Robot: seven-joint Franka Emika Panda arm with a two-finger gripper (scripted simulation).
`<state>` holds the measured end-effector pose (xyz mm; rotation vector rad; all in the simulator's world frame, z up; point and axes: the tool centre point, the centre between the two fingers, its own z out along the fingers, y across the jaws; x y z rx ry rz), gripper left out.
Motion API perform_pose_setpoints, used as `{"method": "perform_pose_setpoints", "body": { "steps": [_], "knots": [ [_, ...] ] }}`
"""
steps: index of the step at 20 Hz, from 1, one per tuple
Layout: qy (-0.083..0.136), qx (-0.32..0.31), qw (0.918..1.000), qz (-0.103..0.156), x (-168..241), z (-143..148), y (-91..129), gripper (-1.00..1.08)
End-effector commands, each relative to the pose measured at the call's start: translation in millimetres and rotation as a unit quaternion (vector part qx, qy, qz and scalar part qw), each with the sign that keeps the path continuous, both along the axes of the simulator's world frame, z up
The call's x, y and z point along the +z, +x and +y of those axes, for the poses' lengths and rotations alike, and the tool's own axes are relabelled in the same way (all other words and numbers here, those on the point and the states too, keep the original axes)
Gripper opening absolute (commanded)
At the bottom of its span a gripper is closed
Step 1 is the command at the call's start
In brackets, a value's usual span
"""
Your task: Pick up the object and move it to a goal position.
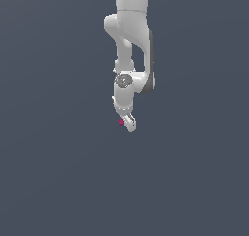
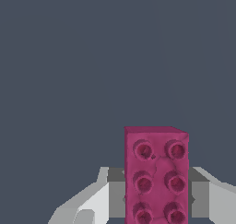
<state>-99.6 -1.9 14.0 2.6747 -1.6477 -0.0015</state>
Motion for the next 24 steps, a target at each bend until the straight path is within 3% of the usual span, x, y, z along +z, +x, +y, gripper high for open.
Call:
{"method": "perform_pose_setpoints", "body": {
  "steps": [1,11,24],
  "knots": [
    [0.000,0.000,1.0000,-0.001,4,1,2,-1.00],
    [0.000,0.000,1.0000,0.000,54,7,23,-1.00],
    [-0.002,-0.001,1.0000,0.000,173,20,74,-1.00]
  ]
}}
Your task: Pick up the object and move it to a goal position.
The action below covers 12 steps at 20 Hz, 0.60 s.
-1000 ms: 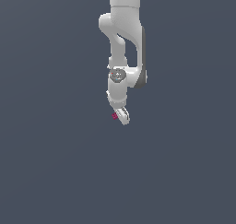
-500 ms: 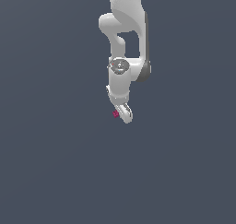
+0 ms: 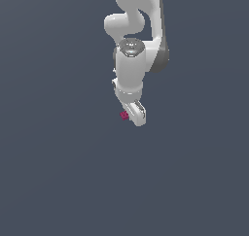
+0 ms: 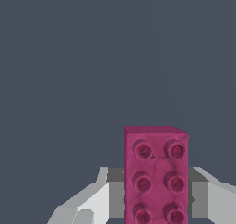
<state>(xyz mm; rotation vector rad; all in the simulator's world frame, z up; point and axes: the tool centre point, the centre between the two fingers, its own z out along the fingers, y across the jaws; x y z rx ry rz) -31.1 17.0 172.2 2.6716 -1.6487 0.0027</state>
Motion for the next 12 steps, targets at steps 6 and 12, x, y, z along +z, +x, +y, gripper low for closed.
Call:
{"method": "perform_pose_setpoints", "body": {
  "steps": [6,12],
  "knots": [
    [0.000,0.000,1.0000,0.000,69,9,31,-1.00],
    [0.001,0.001,1.0000,0.000,109,14,51,-1.00]
  ]
}}
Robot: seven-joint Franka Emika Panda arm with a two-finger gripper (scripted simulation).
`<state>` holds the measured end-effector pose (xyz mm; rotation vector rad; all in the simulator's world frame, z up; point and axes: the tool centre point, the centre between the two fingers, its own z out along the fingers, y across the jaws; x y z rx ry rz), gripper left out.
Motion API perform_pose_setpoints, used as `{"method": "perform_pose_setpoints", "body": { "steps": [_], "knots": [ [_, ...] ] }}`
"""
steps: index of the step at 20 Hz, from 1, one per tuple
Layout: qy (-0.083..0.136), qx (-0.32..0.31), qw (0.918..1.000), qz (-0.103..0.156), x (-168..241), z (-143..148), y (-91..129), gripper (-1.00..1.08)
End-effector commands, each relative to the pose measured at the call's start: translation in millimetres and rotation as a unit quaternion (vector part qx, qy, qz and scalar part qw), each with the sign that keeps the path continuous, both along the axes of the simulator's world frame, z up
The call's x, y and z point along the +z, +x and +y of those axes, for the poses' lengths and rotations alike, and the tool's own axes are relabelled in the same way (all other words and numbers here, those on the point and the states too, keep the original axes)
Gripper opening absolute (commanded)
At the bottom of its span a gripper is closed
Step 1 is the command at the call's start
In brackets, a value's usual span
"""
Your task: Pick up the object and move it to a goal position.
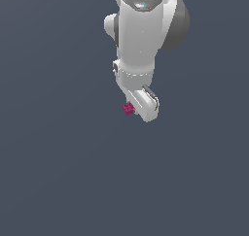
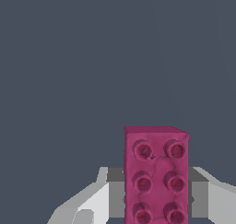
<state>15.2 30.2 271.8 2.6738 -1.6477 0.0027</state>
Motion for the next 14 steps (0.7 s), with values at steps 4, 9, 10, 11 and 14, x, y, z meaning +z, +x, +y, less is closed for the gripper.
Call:
{"method": "perform_pose_setpoints", "body": {
  "steps": [4,9,10,11,14],
  "knots": [
    [0.000,0.000,1.0000,0.001,26,4,13,-1.00],
    [0.001,0.000,1.0000,0.001,37,5,20,-1.00],
    [0.001,0.000,1.0000,0.001,39,6,21,-1.00],
    [0.001,0.000,1.0000,0.001,40,6,21,-1.00],
    [0.001,0.000,1.0000,0.001,41,6,22,-1.00]
  ]
}}
